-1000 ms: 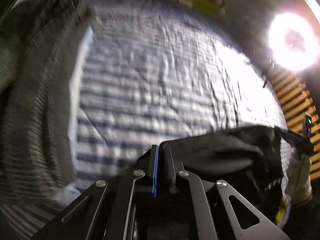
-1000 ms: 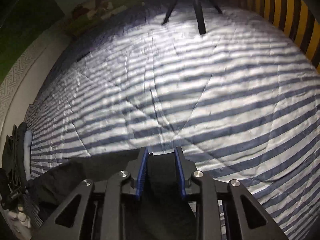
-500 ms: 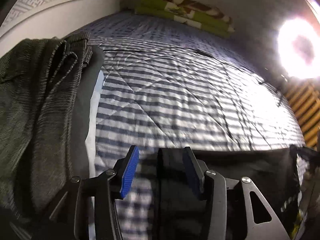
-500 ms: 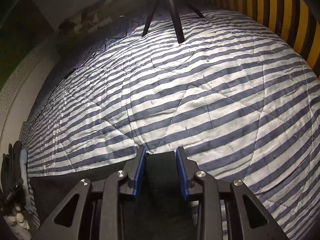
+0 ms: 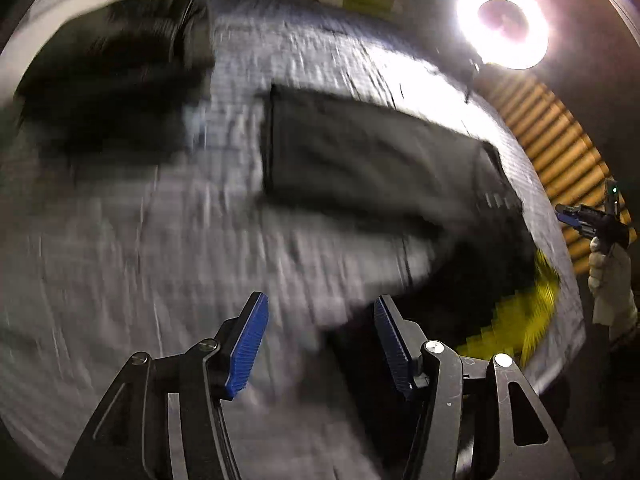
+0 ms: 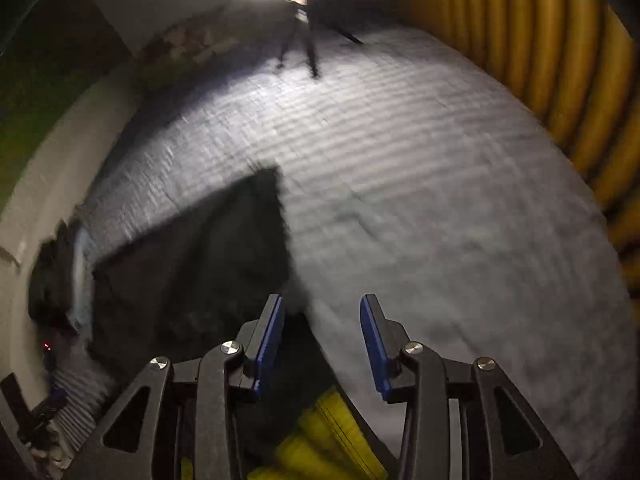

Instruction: Organize objects

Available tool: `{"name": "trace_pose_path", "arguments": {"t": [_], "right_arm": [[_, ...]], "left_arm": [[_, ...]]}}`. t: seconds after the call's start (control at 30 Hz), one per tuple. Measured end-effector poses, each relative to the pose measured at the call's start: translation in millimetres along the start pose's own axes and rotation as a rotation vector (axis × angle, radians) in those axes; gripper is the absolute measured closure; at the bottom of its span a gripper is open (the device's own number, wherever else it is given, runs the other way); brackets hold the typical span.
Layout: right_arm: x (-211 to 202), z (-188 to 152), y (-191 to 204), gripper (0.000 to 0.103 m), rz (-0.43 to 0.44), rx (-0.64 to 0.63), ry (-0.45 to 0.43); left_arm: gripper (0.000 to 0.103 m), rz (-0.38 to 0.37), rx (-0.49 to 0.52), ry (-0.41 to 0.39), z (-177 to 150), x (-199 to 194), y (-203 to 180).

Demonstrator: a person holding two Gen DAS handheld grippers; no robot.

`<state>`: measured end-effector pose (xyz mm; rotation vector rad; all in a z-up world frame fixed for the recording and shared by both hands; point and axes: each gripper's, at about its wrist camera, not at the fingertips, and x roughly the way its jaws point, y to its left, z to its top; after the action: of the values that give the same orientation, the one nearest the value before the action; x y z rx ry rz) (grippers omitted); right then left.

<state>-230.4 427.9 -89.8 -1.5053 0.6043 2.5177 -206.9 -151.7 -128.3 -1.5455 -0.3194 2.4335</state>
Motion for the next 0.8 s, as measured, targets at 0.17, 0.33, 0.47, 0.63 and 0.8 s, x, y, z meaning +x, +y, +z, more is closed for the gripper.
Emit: {"name": "trace_pose_path", "arguments": {"t": [0.17,0.33,0.47,0.63,0.8], "right_arm": [[-17.1,-75.4,-38.1,0.066,-0.048,0.044,0.051],[-27.4,-115.7,-61.4,0.06,-0.016,0.128,0.061],[-35.4,-125.2,-62.2,0.058,-0.006,0.158,0.038],[-27.5,-128.0,-52.1,0.053,0.026,0.174,0.058],[-0.9,-124.0,-51.4,0.051,0.014,0.238,0.098]], "left_arm": [[0.042,-0.061,0.004,0.12,-94.2,-3.4,-24.4],[0.041,-0.044,0.093,0.122,-141.6,-8.2,-57.9],[0.035,0.034,0.329,0.077,-160.2,-9.2,-99.0],[0.032,0.117,0.547,0.076,-164.0,3.7,-130.3],[0.056,0.162,0.665,0.091,-170.0,20.0,-139.4]]}}
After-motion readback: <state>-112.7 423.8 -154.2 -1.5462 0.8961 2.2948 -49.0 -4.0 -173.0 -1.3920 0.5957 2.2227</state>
